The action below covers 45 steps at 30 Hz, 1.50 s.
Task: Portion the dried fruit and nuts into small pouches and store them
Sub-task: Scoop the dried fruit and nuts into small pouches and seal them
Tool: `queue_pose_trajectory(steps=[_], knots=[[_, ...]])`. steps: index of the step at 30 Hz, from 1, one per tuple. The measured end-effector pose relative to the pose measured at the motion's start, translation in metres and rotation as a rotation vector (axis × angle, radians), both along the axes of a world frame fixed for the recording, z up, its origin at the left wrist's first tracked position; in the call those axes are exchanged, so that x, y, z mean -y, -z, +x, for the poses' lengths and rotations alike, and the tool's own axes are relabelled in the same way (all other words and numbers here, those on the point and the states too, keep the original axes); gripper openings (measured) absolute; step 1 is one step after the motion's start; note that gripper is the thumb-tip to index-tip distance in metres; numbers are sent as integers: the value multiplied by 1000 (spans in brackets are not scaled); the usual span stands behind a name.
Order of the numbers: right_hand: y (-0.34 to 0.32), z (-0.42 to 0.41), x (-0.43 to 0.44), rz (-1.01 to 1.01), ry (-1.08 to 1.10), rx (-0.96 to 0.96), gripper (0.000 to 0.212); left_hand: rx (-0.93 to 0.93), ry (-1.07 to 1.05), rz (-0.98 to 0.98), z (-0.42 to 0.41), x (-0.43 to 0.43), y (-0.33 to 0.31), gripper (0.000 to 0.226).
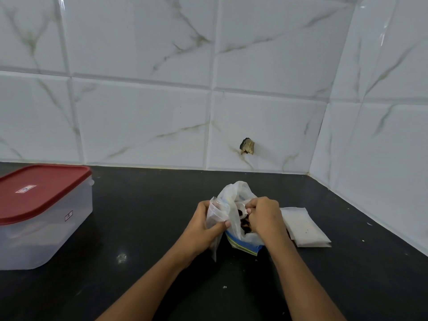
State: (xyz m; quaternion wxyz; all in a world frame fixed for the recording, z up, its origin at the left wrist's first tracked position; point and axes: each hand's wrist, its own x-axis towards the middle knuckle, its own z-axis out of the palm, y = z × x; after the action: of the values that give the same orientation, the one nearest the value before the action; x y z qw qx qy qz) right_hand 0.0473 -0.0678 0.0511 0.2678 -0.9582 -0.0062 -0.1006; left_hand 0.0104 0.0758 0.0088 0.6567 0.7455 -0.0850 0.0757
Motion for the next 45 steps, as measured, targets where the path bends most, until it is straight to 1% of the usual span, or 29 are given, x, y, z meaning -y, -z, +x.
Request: queue_pose_trajectory(steps=[2,6,10,14,17,19,21,23,24,27,29,31,33,36,40,43,45], knots=[[-1,1,-2,-6,-12,4,25,0,-3,7,0,0,1,42],[-6,0,0,90,-38,-10,27,0,3,-11,0,0,-1,39],[-4,-1,2,116,-38,-29,26,21,38,0,-2,1,-3,39],[-5,2,8,250,-2,-40,23,33,57,0,-3,2,-4,35],[-3,2,4,220,-8,-80,24,32,63,13,-2,1,-3,37],[-2,3,3,235,-30,-104,24,30,71,16,-3,1,-3,38],[-1,5,6,346,-49,-136,23,28,74,-1,-3,1,-2,38],[-2,4,8,461,-17,-168,24,17,72,-4,-2,0,-2,37],[-1,4,7,472,-4,-174,24,8,72,0,-1,0,-2,37],[2,4,2,420,-17,-170,23,-11,63,22,1,-1,-2,38],[0,8,3,476,-20,-197,23,-10,51,34,1,0,-3,40],[-2,11,9,570,34,-233,20,-2,21,50,2,1,-3,42],[-4,13,16,618,78,-246,19,16,-20,65,5,0,-2,45],[-6,13,23,676,102,-257,19,42,-91,95,11,-3,0,57],[-8,14,28,704,140,-262,22,100,-168,178,11,-8,-8,70],[-11,13,33,716,153,-239,26,118,-164,241,9,-9,-12,74],[-14,10,35,708,140,-214,26,128,-160,295,10,-10,-11,82]])
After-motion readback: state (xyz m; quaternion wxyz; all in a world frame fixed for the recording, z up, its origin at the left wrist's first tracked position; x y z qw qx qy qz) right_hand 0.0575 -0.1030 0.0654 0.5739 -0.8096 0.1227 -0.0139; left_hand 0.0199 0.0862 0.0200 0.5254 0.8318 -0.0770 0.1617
